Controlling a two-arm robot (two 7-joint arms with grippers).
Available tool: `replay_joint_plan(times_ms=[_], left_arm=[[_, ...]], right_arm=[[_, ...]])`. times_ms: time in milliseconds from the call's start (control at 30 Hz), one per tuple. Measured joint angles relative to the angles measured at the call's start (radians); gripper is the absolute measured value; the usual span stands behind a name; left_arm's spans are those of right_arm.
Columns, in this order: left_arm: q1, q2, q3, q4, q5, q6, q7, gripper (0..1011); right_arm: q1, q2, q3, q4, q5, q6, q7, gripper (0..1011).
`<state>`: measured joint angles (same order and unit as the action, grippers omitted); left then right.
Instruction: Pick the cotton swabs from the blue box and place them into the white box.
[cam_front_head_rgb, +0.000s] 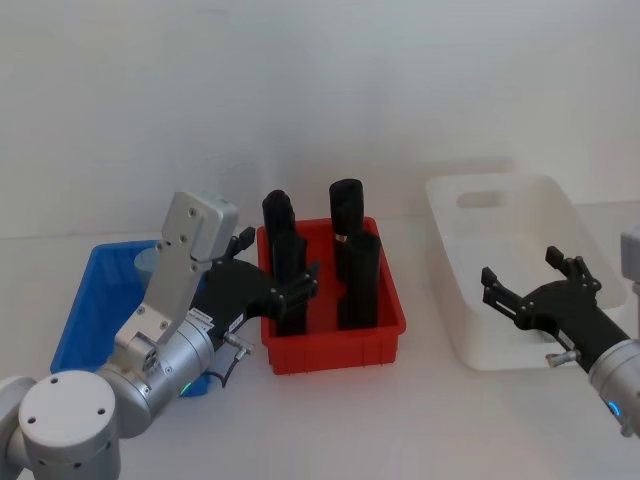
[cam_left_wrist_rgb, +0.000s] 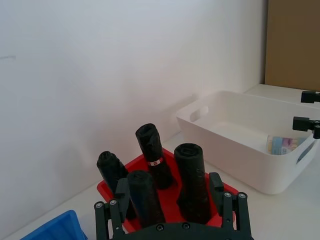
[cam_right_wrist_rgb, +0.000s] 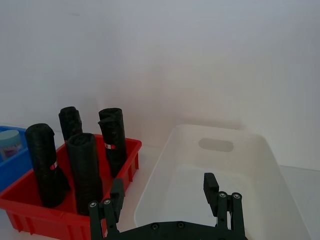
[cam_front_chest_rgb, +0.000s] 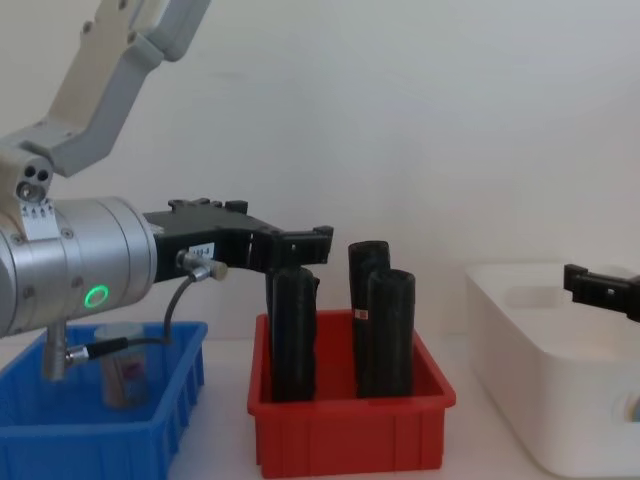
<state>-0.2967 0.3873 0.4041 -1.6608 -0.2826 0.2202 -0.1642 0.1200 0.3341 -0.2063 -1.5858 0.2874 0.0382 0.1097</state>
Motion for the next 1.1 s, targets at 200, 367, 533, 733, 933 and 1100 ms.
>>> replay_joint_plan(times_ms=[200,367,533,733,933,1100], left_arm=[[0.023,-0.002,0.019,0.014,0.032,-0.08,0.059,999],[0.042,-0.004,0.036,0.025,0.058,-0.145,0.109,999],[0.054,-0.005,0.046,0.032,0.075,-0.185,0.138,1000],[0.06,-0.006,0.051,0.035,0.082,-0.205,0.152,1000],[0.06,-0.005,0.051,0.035,0.083,-0.206,0.153,1000],[0.06,-0.005,0.05,0.035,0.083,-0.206,0.153,1000]], right_arm=[[-0.059,0.002,-0.009,-0.079,0.0,-0.002,-0.019,1001],[-0.099,0.003,-0.015,-0.133,0.0,-0.004,-0.032,1002],[-0.127,0.004,-0.019,-0.171,0.0,-0.005,-0.041,1002],[-0.134,0.004,-0.02,-0.18,0.0,-0.005,-0.044,1002],[-0.135,0.003,-0.02,-0.181,0.0,-0.005,-0.044,1002],[-0.135,0.003,-0.02,-0.181,0.0,-0.005,-0.044,1002]])
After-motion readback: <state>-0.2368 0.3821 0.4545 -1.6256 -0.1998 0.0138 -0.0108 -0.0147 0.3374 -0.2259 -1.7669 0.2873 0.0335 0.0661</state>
